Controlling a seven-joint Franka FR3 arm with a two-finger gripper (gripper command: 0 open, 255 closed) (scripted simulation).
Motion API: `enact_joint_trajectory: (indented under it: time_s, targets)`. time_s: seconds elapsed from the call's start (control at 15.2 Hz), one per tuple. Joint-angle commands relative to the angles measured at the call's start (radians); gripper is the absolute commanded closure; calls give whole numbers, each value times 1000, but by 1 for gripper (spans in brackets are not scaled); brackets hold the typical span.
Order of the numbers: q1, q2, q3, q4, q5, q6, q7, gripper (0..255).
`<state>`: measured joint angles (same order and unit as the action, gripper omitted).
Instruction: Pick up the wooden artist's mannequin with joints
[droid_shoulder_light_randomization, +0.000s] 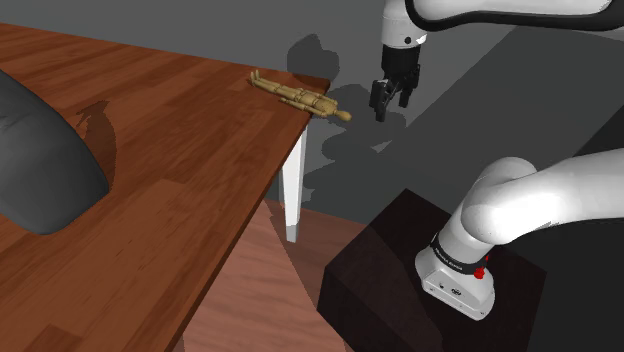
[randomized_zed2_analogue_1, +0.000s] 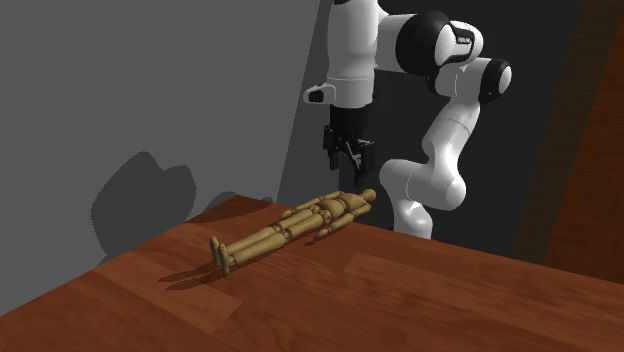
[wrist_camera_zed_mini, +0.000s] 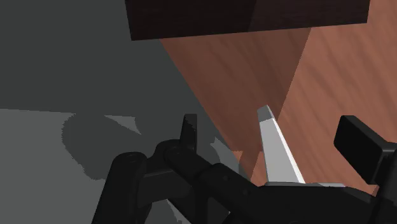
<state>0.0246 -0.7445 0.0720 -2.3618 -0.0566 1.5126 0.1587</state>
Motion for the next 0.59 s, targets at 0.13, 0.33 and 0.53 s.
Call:
enact_joint_trajectory:
  time_s: [0.13,0.33,0.53]
  targets:
    - [9,68,12,54,10,25,1,0]
    - [21,169,29,141,22,55,1,0]
    - [31,267,47,237,31,76,1,0]
